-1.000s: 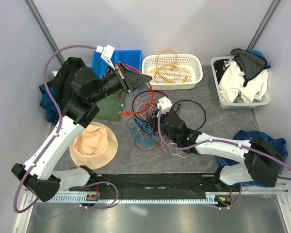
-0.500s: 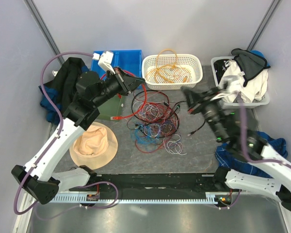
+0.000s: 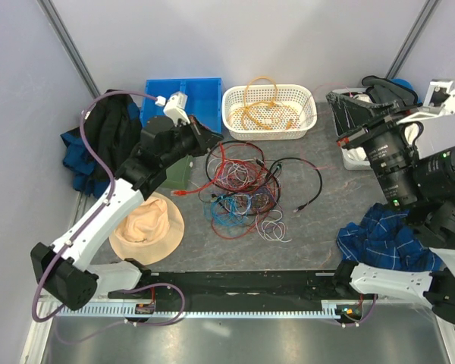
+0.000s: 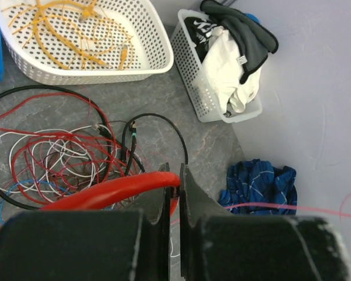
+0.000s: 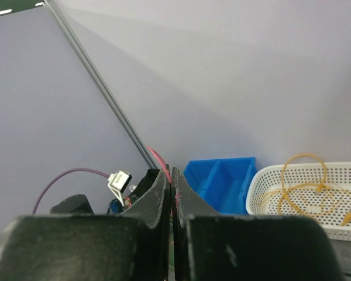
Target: Untangle the cables
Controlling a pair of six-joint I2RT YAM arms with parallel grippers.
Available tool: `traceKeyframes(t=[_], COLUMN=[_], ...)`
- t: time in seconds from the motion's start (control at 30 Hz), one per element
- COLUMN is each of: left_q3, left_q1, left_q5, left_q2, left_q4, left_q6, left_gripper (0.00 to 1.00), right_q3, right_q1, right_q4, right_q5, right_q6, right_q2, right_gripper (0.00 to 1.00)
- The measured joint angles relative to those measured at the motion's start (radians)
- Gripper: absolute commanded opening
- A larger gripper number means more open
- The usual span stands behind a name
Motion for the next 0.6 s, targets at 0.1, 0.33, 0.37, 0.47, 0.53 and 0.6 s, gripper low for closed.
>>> traceKeyframes(t=[0.1,0.33,0.37,0.47,0.53,0.6], left_q3=[-0.011,-0.161,-0.182,-0.235,-0.241,-0.243], left_q1=[0.000,-0.001,-0.001,-0.001,-0.001,-0.001], left_q5=[0.014,0.094,0.097,0.077,0.038,-0.016], left_q2=[0.052,0.167,0.174,0.157,0.124,0.056], left_q4=[0.010,0.081,0.084,0.091,0.098,0.112], left_q6=[0.000,-0.022,-0.025,-0.032,-0.032,-0.027], left_gripper=[0.02,0.54,0.62,1.00,1.00,0.99], right_q3=[0.076,0.320,0.349,0.392,0.394,0.391], right_q1=[0.000,0.000,0.000,0.000,0.000,0.000], right_q4=[-0.030,-0.105,-0.114,-0.140,-0.156,-0.169], right_q5=[-0.004,-0.031,-0.035,-0.041,-0.041,-0.041], right_q6=[-0.004,-0.018,-0.019,-0.022,-0.023,-0.023], right_q2=[0.058,0.216,0.235,0.267,0.271,0.272], right_gripper=[0.00,0.00,0.00,0.00,0.00,0.00])
